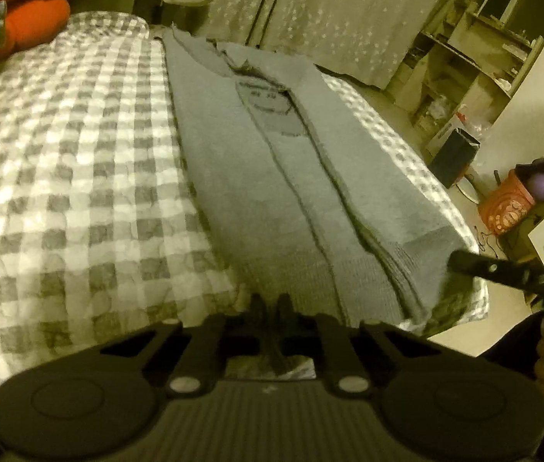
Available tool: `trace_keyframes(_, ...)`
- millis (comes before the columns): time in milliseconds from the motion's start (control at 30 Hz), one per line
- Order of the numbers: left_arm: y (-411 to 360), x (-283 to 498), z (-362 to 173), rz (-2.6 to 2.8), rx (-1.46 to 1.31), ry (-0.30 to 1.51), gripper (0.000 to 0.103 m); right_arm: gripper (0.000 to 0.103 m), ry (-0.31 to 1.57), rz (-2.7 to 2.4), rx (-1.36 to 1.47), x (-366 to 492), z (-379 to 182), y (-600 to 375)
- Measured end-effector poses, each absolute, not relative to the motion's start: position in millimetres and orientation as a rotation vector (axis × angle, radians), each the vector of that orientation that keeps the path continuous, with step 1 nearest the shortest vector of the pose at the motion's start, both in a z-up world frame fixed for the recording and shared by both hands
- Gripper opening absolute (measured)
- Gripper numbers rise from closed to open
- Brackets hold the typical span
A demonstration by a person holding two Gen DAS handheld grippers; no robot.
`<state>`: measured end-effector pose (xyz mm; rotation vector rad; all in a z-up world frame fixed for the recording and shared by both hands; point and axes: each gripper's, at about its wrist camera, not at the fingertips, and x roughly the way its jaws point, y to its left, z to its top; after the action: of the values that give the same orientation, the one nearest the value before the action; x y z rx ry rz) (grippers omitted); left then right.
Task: Fold clothes
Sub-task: 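Close both grippers on the sweater's hem, then lift the hem with both grippers and fold it over toward the collar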
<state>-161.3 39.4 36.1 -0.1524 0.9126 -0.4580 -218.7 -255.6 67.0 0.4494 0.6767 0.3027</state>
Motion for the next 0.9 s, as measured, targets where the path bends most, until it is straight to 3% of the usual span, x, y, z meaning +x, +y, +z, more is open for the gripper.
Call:
trace_keyframes(367,39,-121,98,-0.459,-0.173,0.798,0.006,0.007,0.550,0.326,0.483,-180,117,-254)
trace_keyframes(900,42,-15,133,-0.418,-0.175,0.738,0.006,0.007,0.513,0.323,0.509,-76,147,-267)
